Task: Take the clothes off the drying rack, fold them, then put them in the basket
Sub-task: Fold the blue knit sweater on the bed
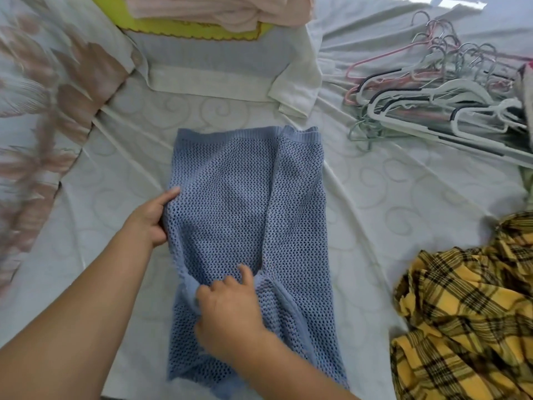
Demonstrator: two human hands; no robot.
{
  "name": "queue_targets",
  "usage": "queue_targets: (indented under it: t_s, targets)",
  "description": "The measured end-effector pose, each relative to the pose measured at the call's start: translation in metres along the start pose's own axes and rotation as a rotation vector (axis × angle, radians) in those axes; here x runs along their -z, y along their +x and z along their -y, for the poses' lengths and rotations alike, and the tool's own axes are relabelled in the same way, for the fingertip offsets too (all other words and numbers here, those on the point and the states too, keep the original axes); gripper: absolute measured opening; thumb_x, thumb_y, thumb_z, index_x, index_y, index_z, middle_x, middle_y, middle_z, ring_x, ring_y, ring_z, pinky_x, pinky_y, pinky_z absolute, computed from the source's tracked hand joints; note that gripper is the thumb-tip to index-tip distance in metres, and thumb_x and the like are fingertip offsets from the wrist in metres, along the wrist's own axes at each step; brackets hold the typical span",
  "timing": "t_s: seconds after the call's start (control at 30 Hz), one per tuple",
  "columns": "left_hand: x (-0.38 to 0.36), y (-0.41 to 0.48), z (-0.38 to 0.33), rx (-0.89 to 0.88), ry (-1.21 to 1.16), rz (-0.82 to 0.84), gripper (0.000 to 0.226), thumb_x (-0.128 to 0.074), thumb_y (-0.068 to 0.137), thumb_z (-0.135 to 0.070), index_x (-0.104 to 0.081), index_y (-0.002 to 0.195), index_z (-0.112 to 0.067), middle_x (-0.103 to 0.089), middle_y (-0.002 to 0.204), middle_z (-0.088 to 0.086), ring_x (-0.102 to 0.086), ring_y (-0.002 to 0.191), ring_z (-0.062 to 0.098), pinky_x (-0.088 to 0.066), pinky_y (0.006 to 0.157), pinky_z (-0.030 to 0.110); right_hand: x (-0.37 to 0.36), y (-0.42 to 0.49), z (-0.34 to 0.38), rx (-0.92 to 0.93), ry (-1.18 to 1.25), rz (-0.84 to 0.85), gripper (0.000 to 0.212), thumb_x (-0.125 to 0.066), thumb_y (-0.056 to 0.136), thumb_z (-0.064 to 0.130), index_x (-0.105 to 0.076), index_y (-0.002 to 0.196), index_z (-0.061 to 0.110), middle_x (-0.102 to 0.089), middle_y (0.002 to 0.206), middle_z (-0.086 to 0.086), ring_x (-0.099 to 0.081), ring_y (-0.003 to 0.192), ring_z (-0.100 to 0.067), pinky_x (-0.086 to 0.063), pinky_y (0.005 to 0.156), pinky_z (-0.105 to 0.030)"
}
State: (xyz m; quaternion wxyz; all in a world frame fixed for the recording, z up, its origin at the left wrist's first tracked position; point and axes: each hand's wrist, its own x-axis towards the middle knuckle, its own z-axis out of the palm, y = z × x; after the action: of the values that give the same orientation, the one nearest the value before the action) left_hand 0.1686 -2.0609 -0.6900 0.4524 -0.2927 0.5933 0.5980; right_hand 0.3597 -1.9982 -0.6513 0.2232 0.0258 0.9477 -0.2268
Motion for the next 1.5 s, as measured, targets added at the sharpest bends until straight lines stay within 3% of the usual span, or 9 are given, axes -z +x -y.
queue_targets:
  t_s: [0.13, 0.37, 0.5, 0.6, 0.87, 1.13, 1.27, 1.37, 1.5]
  targets:
    - [-0.005, 0.000, -0.011, -0.152, -0.044, -0.031, 0.017, -0.045, 0.096, -0.018, -0.060, 0.090, -0.013, -0.071, 0.064, 0.001, -0.069, 0.057, 0.013, -0.048, 0.068, 0.033, 0.002, -0.015, 0.032, -0.002, 0.212, -0.005, 0.029, -0.061, 0.060, 0.045, -0.045, 0.073, 0.025, -0.057, 0.052, 0.008, -0.055, 0.043, -0.007, -0.029, 0.043, -0.020]
    - [-0.060, -0.009, -0.018, -0.781, 0.385, 0.019, 0.040, -0.049, 0.091, 0.001, -0.048, 0.128, -0.014, -0.059, 0.108, 0.000, -0.060, 0.082, 0.003, -0.052, 0.075, 0.015, 0.013, -0.047, -0.026, -0.188, 0.900, -0.209, 0.032, -0.041, 0.079, 0.051, -0.055, 0.090, 0.024, -0.066, 0.077, 0.004, -0.059, 0.070, -0.016, -0.044, 0.065, -0.034]
    - [-0.099, 0.011, 0.019, -0.655, 1.042, 0.228, 0.078, -0.066, 0.084, -0.034, -0.022, 0.147, -0.017, -0.024, 0.148, 0.012, -0.042, 0.124, 0.024, -0.034, 0.109, 0.037, -0.010, -0.062, -0.115, -0.495, 0.718, -0.129, 0.014, -0.060, 0.088, 0.034, -0.048, 0.094, 0.033, -0.056, 0.082, 0.016, -0.055, 0.081, -0.006, -0.044, 0.074, -0.026]
    - [-0.082, 0.011, 0.061, -0.737, 1.272, -0.113, 0.063, -0.065, 0.085, -0.027, -0.040, 0.137, -0.003, -0.036, 0.140, 0.020, -0.035, 0.129, 0.031, -0.024, 0.108, 0.033, -0.029, -0.067, -0.146, -0.602, 0.593, -0.011, 0.021, -0.061, 0.089, 0.034, -0.045, 0.099, 0.024, -0.050, 0.084, 0.012, -0.052, 0.081, -0.012, -0.044, 0.075, -0.031]
    - [-0.002, -0.060, 0.180, -0.350, 0.823, -0.267, 0.057, -0.078, 0.072, -0.034, -0.048, 0.115, -0.014, -0.056, 0.110, 0.004, -0.055, 0.100, 0.020, -0.046, 0.082, 0.033, -0.054, -0.097, -0.122, -0.914, 0.605, -0.184, 0.061, -0.071, 0.077, 0.043, -0.042, 0.120, 0.011, -0.043, 0.116, -0.006, -0.045, 0.111, -0.025, -0.040, 0.082, -0.035]
    - [0.028, -0.088, 0.203, -0.007, 0.630, 0.014, 0.101, -0.080, 0.022, -0.070, -0.062, 0.106, -0.016, -0.070, 0.102, -0.005, -0.066, 0.092, 0.009, -0.052, 0.078, 0.020, -0.046, -0.130, -0.142, -0.943, 1.301, 0.183, 0.015, -0.063, 0.087, 0.007, -0.069, 0.101, 0.006, -0.073, 0.086, -0.002, -0.067, 0.088, -0.023, -0.051, 0.088, -0.039]
    - [0.020, -0.123, 0.204, 0.066, 0.547, 0.253, 0.078, -0.080, 0.064, -0.047, -0.050, 0.129, -0.015, -0.065, 0.119, -0.008, -0.059, 0.113, 0.007, -0.046, 0.093, 0.017, -0.013, -0.165, -0.155, -0.902, 1.451, 0.415, 0.056, -0.081, 0.067, 0.021, -0.062, 0.113, -0.004, -0.073, 0.096, -0.010, -0.069, 0.085, -0.020, -0.054, 0.072, -0.019]
    - [0.001, -0.131, 0.182, 0.089, 0.267, 0.210, 0.018, -0.056, 0.090, -0.009, -0.062, 0.103, 0.001, -0.074, 0.085, 0.008, -0.071, 0.074, 0.013, -0.053, 0.059, 0.018, 0.012, -0.164, -0.164, -0.882, 1.451, 0.316, 0.084, -0.092, 0.042, 0.037, -0.057, 0.112, 0.008, -0.067, 0.094, -0.007, -0.065, 0.081, -0.019, -0.053, 0.057, -0.020]
    - [-0.036, -0.108, 0.112, 0.052, -0.134, 0.166, 0.016, -0.076, 0.074, -0.012, -0.069, 0.085, -0.002, -0.069, 0.057, 0.007, -0.065, 0.047, 0.013, -0.047, 0.035, 0.021, 0.052, -0.106, -0.182, -0.915, 1.809, 0.096, 0.046, -0.067, 0.068, 0.014, -0.055, 0.112, 0.017, -0.065, 0.093, -0.022, -0.065, 0.069, -0.034, -0.057, 0.049, -0.038]
